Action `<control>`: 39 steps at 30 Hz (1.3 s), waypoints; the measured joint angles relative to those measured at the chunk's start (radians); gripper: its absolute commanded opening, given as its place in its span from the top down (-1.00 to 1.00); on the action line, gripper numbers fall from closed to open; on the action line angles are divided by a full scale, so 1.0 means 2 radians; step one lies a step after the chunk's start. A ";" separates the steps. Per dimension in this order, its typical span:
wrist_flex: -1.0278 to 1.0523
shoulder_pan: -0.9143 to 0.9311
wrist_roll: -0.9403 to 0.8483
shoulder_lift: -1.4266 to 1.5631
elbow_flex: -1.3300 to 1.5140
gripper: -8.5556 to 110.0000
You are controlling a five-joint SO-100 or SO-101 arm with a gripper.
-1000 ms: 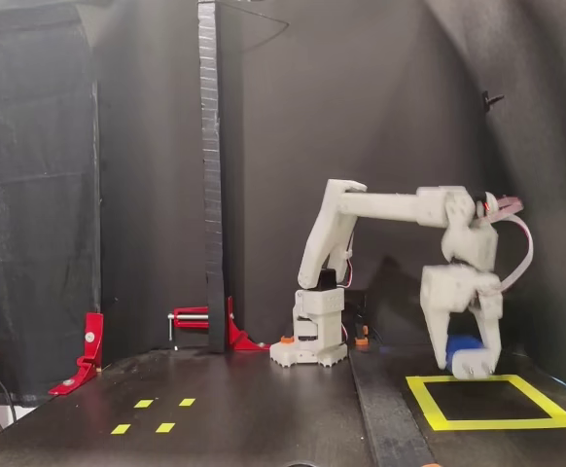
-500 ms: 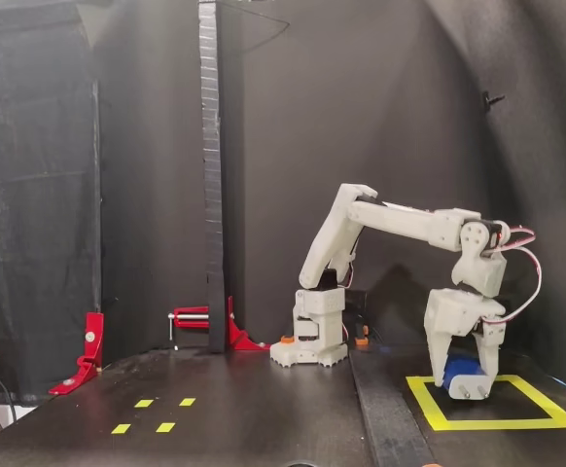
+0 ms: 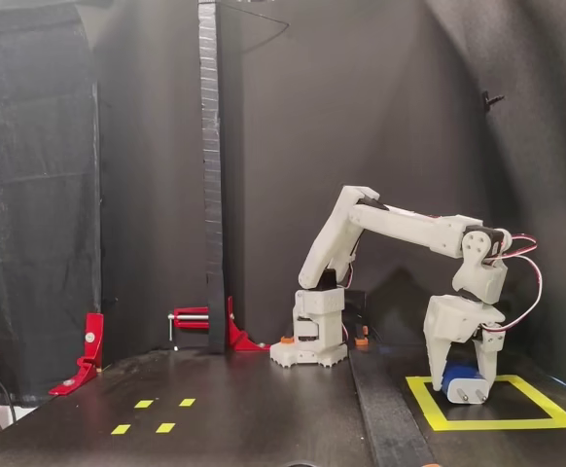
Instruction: Grasp the block and place it in the designated area.
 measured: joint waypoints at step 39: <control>0.004 0.012 -0.008 0.005 0.001 0.16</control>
